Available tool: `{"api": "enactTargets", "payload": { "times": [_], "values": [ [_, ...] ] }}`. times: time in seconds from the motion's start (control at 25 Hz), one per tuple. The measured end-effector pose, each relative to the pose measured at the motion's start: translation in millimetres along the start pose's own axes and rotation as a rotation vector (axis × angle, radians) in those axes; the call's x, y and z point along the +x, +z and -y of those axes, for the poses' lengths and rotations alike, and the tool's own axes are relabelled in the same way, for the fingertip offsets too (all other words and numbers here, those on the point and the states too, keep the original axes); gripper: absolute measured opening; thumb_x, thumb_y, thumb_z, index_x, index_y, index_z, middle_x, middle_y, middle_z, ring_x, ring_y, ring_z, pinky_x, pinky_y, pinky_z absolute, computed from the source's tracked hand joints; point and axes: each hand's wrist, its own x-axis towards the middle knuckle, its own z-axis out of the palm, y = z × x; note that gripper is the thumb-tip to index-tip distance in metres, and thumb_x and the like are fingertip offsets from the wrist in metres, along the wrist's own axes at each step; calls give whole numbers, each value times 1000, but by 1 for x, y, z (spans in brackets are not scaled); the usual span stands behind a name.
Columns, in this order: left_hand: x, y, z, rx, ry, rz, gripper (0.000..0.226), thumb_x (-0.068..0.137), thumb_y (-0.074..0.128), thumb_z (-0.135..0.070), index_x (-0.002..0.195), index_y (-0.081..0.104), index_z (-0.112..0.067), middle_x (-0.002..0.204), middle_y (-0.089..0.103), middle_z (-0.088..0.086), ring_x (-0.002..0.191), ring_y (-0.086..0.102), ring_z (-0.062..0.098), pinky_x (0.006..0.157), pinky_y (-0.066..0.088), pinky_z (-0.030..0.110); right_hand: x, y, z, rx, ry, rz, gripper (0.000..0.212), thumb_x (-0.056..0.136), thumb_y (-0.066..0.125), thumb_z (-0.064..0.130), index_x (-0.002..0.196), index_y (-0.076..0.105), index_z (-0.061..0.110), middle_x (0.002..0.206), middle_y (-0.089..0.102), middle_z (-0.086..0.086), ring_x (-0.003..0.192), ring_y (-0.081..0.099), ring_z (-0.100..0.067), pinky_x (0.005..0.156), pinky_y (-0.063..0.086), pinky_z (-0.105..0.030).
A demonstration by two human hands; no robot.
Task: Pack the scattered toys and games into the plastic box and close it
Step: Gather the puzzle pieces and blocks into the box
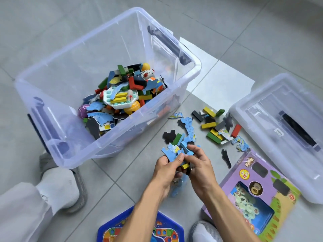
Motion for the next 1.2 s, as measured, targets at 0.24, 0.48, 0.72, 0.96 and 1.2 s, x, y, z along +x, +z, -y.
{"api": "enactTargets", "payload": {
  "times": [0.24,0.48,0.72,0.96,1.2],
  "values": [
    [-102,-24,-86,-60,461,-79,18,87,68,-27,101,72,-15,90,75,6,75,64,13,60,48,26,-94,99,71,77,-150,268,27,72,48,-4,88,56,16,61,45,-11,47,40,-21,43,33,-27],
    [-110,-63,-212,-163,560,-288,19,81,69,-21,97,68,-12,90,72,6,80,68,26,66,53,32,-105,219,148,-118,-167,323,10,88,54,6,91,61,12,82,60,-13,64,59,-27,61,48,-32],
    [-100,-82,-194,-158,574,-393,27,76,69,-34,100,69,-21,104,72,4,96,69,22,80,52,30,-82,186,166,2,-206,288,28,97,49,13,120,62,2,124,63,-16,107,65,-31,90,56,-37],
    [-74,-32,-32,513,387,-234,19,83,63,-27,101,67,-26,95,70,-6,90,67,16,78,53,29,-50,-7,46,-1022,-465,-161,21,87,60,8,101,70,20,108,72,-3,90,68,-22,69,54,-23],
    [-18,-42,65,1237,333,-318,36,91,57,-15,126,50,-21,125,49,-2,110,49,19,86,44,28,-16,-102,-28,-1853,-542,93,46,64,66,5,107,62,21,114,57,4,95,52,-25,57,52,-37]
  ]
}}
